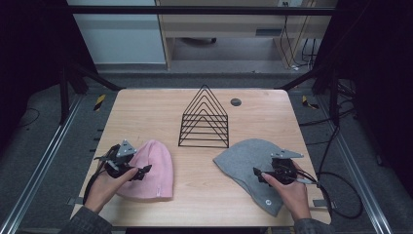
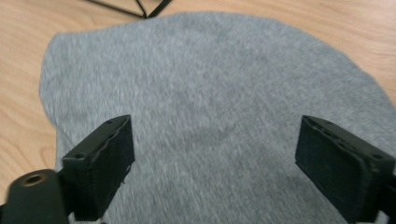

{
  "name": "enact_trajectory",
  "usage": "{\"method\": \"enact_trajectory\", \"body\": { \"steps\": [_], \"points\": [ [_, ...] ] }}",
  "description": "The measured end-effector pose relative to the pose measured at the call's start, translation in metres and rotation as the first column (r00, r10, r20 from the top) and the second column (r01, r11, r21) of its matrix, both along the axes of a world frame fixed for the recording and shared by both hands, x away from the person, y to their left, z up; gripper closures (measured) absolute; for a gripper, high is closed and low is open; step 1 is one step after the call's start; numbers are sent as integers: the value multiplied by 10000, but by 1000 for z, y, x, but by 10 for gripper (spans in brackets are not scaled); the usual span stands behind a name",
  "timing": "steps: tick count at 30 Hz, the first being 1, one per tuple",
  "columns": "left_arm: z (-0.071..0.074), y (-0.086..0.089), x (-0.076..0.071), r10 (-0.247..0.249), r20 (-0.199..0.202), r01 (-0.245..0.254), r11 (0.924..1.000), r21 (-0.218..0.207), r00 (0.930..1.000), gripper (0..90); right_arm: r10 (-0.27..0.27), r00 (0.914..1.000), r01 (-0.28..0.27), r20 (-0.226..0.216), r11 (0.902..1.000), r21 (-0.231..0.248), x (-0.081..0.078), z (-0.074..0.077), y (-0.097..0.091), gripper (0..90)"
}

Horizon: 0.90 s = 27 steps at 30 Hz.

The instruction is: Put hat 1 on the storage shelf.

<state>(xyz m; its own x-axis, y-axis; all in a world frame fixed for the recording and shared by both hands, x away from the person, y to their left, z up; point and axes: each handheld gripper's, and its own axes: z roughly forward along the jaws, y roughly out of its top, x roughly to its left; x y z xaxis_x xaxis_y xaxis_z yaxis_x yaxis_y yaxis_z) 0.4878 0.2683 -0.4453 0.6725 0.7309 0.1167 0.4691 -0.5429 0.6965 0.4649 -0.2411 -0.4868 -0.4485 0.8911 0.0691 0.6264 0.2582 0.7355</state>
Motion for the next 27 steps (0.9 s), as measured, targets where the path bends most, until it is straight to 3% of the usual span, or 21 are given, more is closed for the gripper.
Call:
{"method": "enact_trajectory", "body": {
  "steps": [2,5,8,11,15,20,21,24,27],
  "points": [
    [4,0,10,-33,-97,34,9999,121,9999,95,160,9999,-160,-18,9998,-141,0,-2,-1,104],
    [8,2,33,-169,-635,202,9984,521,9978,118,178,9998,-178,-16,9995,-273,-1,-2,-2,145],
    [11,5,54,-230,-1105,274,9989,385,9936,176,187,9998,-187,6,9990,-403,-2,-2,-1,197],
    [12,7,70,-110,-1240,182,9982,571,9922,239,214,9997,-208,115,9987,-473,-2,-2,-2,253],
    [9,7,77,-27,-1469,149,9966,816,9891,314,193,9997,-183,160,9978,-639,-2,-2,-2,299],
    [-5,2,83,-15,-1724,199,9943,1051,9850,348,254,9997,-258,-63,9965,-794,-2,-4,-1,308],
    [-8,1,84,-1,-1878,210,9938,1096,9822,353,252,9997,-256,-62,9966,-781,-1,-5,0,308],
    [-14,0,87,-204,-2347,376,9969,691,9718,386,227,9997,-230,-53,9973,-694,-2,-4,-1,309],
    [-17,-3,86,-453,-2628,648,9957,659,9638,445,241,9997,-246,-78,9976,-646,-2,-4,0,307]
  ]
}}
